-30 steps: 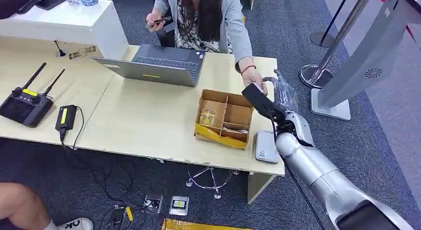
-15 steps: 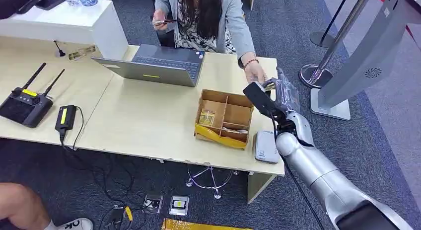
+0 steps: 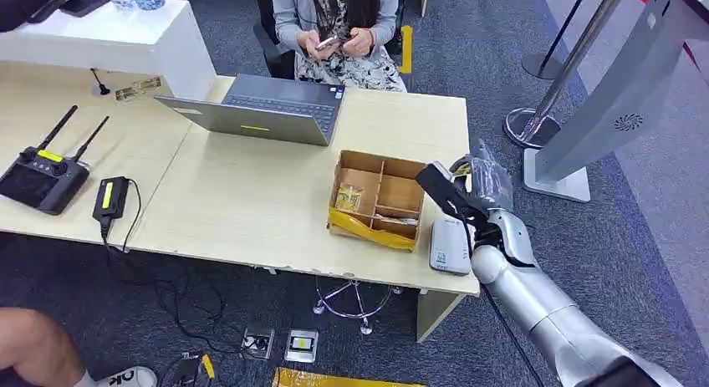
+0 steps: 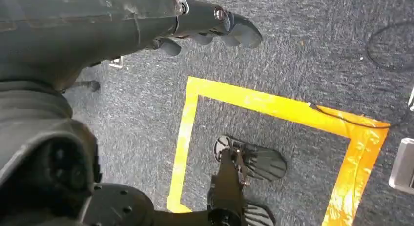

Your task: Pass the card to the sensor for recognition and then transmit it.

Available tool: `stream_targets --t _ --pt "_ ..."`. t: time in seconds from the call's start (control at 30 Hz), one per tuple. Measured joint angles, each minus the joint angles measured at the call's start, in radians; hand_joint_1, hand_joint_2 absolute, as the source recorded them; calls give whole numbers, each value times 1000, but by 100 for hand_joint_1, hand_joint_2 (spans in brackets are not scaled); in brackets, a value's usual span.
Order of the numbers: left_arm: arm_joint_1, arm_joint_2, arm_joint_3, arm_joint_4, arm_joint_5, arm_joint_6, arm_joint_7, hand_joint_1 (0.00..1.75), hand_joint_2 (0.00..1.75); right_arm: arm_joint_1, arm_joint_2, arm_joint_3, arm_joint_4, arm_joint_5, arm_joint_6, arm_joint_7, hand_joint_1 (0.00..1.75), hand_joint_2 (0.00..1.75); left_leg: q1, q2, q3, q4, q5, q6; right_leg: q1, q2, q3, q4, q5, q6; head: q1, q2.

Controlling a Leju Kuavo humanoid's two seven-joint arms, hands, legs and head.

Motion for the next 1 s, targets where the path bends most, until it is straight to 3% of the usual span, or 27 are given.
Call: stream_targets --t 0.6,1.0 --pt "39 18 2 0 45 18 -42 0 0 180 -195 -31 -174 5 1 89 175 175 0 1 1 0 0 0 0 1 0 0 0 0 0 0" --pt "43 19 3 0 47 21 -51 0 0 227 -216 -16 -193 21 2 87 175 175 0 1 1 0 0 0 0 1 0 0 0 0 0 0"
